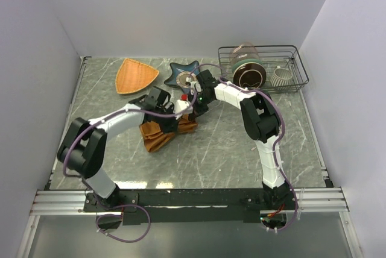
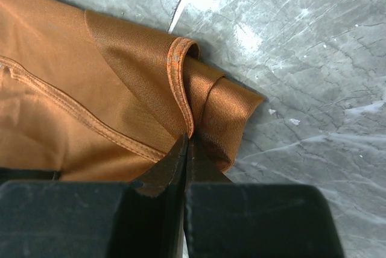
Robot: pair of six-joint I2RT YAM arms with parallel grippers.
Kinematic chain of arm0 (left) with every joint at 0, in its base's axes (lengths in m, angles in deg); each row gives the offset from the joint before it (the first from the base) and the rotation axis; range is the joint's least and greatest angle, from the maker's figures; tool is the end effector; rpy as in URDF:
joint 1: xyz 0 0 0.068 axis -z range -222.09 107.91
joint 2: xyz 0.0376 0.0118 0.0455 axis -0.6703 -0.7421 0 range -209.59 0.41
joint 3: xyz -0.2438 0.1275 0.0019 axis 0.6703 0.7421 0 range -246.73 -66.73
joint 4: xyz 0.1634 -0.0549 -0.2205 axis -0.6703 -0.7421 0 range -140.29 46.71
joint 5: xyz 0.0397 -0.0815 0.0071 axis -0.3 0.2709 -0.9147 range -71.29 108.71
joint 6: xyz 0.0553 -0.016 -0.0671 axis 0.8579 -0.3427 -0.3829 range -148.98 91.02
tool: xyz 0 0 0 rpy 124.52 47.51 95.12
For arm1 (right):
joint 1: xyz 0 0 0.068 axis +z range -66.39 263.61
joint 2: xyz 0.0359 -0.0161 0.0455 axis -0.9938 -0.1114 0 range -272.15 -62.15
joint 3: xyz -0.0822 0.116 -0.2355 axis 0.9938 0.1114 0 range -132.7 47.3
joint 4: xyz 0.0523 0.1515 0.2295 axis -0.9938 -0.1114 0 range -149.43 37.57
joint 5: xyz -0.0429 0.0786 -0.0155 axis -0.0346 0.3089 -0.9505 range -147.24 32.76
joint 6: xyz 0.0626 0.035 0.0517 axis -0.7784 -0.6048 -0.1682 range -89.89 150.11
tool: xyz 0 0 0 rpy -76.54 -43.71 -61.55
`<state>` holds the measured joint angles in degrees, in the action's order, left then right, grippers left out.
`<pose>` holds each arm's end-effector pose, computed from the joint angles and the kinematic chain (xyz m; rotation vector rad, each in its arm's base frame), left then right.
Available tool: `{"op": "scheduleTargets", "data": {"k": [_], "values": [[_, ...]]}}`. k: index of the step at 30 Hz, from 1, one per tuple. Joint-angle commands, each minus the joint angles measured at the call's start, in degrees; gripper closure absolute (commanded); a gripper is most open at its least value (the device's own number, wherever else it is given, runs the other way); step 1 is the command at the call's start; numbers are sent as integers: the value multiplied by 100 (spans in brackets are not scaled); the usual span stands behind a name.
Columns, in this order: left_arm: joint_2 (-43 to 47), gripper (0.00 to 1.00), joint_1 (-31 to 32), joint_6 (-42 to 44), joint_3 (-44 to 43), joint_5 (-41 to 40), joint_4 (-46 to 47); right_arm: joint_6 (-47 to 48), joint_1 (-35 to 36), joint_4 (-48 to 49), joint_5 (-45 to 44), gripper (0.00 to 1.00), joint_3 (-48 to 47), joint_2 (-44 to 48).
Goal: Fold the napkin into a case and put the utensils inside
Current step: Pick up the 2/3-rectangle-folded napkin from the center of the board, then fold the 2/3-rectangle-folded napkin at the center of the board.
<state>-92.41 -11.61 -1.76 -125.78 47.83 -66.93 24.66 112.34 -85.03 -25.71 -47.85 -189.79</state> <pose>0.2937 -0.2172 0.1622 1.3781 2.1068 -0.6727 0.4164 0.2753 0.1051 -0.7217 2.6543 0.9191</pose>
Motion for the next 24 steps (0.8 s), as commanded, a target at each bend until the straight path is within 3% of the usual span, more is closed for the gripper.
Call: {"op": "scheduleTargets", "data": {"k": [1, 11, 24], "values": [[-552, 99, -463, -191, -546, 1340, -1115, 325, -25, -220, -525, 100, -56, -60], [-1766, 99, -1527, -428, -1723, 2519, -1933, 422, -25, -247, -507, 100, -126, -104], [-2679, 97, -1879, -1043, -2682, 2624, -2118, 449, 18, -256, -525, 100, -293, -227]]}}
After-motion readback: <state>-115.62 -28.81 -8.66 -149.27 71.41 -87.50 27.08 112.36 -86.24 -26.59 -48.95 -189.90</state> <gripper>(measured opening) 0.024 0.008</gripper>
